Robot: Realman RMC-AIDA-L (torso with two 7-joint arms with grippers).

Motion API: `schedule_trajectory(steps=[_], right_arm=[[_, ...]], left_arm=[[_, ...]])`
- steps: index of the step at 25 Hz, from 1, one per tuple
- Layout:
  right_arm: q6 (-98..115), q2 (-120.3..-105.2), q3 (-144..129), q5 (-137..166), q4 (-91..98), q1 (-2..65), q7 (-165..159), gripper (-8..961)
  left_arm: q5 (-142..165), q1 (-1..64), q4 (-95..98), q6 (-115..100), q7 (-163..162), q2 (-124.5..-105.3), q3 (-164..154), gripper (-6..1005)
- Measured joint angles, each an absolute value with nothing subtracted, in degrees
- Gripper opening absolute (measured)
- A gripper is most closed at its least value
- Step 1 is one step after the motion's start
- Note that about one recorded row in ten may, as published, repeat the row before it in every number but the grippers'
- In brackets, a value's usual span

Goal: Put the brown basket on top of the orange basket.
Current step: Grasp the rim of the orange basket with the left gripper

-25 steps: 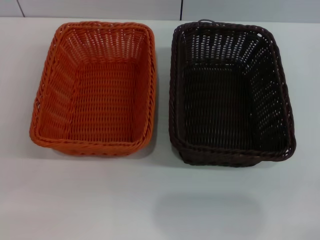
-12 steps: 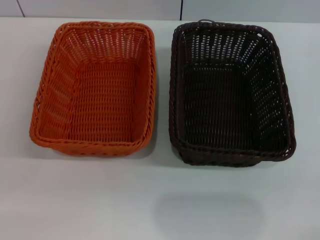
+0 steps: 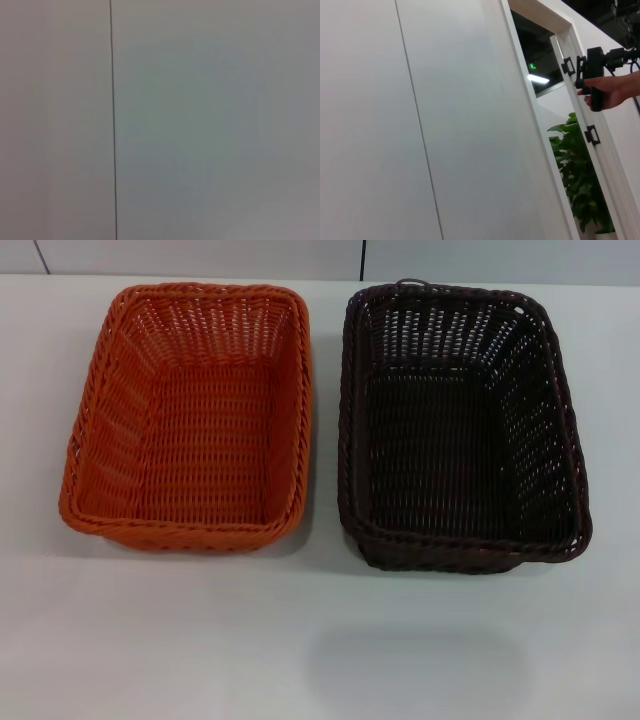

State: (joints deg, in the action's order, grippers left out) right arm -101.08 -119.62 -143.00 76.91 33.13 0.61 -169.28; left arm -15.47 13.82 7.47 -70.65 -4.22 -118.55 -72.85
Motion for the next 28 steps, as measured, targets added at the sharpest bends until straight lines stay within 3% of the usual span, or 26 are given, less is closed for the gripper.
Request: schedule_trajectory(steps=[28], right_arm=[[-102.38,-119.58,-143.33,77.15,34.27,0.02,-169.28,809]], left_arm=[[-15.5,14.39,7.82,-70.97,-4.13,-118.43,-72.41,833]])
